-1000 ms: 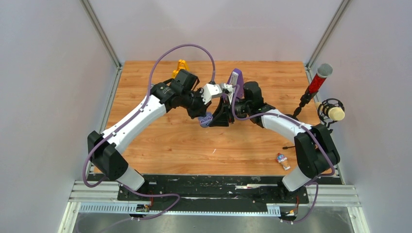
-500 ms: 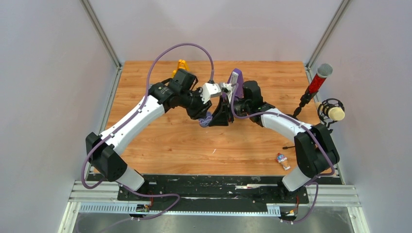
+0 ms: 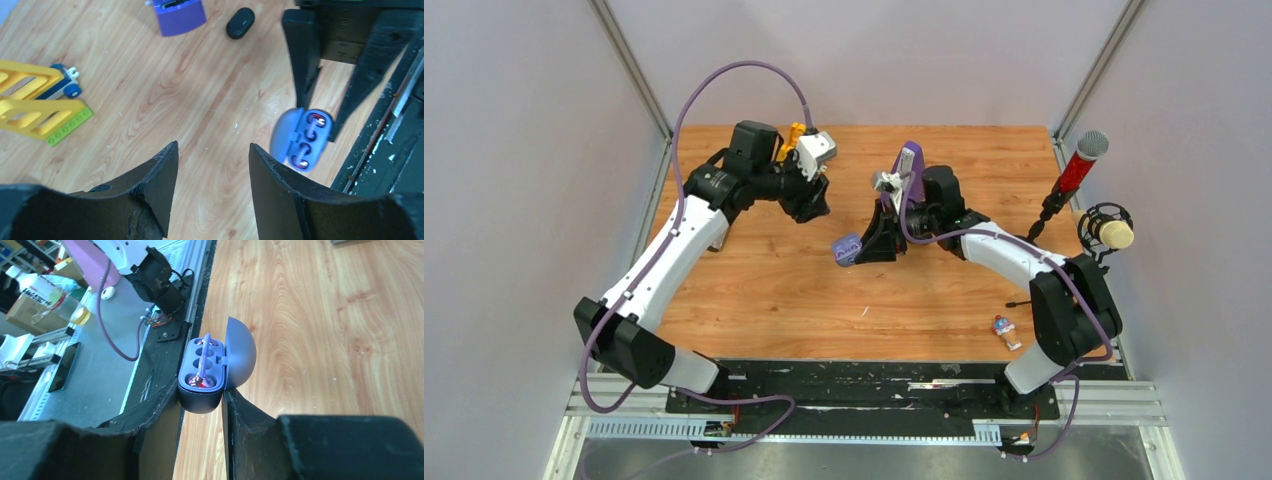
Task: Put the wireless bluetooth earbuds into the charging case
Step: Pass from the left arm to the right, then close the charging case with the earbuds at the center of the board.
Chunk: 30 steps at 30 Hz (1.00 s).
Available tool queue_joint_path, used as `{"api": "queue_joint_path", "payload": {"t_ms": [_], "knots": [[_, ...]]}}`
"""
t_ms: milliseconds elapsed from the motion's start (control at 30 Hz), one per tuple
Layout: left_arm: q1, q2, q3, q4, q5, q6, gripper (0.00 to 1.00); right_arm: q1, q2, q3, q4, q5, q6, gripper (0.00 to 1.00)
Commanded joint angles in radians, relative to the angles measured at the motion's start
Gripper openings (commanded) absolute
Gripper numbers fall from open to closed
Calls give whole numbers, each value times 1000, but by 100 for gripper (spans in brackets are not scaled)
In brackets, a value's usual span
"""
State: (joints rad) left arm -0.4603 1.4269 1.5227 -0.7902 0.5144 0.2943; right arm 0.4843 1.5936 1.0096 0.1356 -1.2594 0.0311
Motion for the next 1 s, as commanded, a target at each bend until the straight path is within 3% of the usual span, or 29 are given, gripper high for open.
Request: {"api": "queue_joint_path", "payload": {"t_ms": [0,500,967], "knots": [[-5,23,-34,83,-122,-53,61,10,-52,46,-1,-118,-25,0],[-97,145,-23,45,-68,-39,60,31,-74,49,14,-118,-1,0],[-121,57,-35,-37,99,34,58,28,-21,76,-31,62,-8,0]]}}
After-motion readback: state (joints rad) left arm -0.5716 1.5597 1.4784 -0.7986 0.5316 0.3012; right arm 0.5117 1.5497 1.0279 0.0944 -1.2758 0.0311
